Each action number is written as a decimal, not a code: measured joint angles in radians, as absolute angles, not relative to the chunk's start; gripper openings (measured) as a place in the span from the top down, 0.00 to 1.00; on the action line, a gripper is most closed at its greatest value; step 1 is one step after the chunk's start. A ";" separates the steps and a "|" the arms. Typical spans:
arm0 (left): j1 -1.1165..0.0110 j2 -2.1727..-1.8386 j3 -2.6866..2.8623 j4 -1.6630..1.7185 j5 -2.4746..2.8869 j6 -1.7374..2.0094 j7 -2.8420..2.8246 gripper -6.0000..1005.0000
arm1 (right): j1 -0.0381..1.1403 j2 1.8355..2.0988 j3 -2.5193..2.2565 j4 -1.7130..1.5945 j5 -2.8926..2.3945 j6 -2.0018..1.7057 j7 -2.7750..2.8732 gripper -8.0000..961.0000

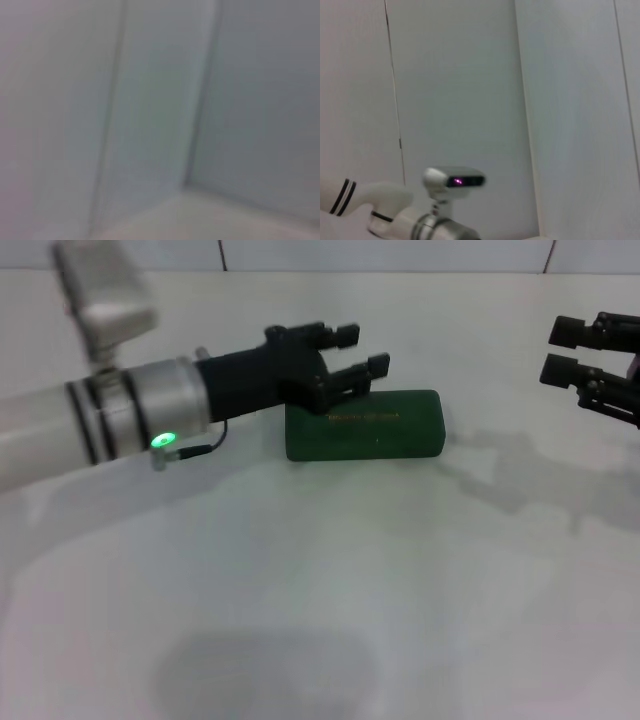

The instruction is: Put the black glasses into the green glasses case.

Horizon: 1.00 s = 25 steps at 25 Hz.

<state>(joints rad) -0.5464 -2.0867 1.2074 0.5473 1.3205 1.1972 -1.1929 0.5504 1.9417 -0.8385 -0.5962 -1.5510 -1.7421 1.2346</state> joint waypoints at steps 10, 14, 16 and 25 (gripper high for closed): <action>-0.345 -2.018 1.204 0.555 1.224 1.698 -1.004 0.34 | 0.560 1.959 -0.977 -0.667 -1.551 -1.745 1.223 0.45; -0.309 -2.017 1.208 0.571 1.273 1.716 -0.987 0.34 | 0.560 1.967 -1.025 -0.668 -1.551 -1.738 1.180 0.32; -0.307 -2.017 1.205 0.572 1.304 1.718 -0.982 0.34 | 0.571 1.993 -1.033 -0.652 -1.573 -1.717 1.129 0.28; -0.307 -2.009 1.204 0.565 1.324 1.724 -0.951 0.11 | 0.595 2.015 -1.060 -0.643 -1.604 -1.659 1.091 0.24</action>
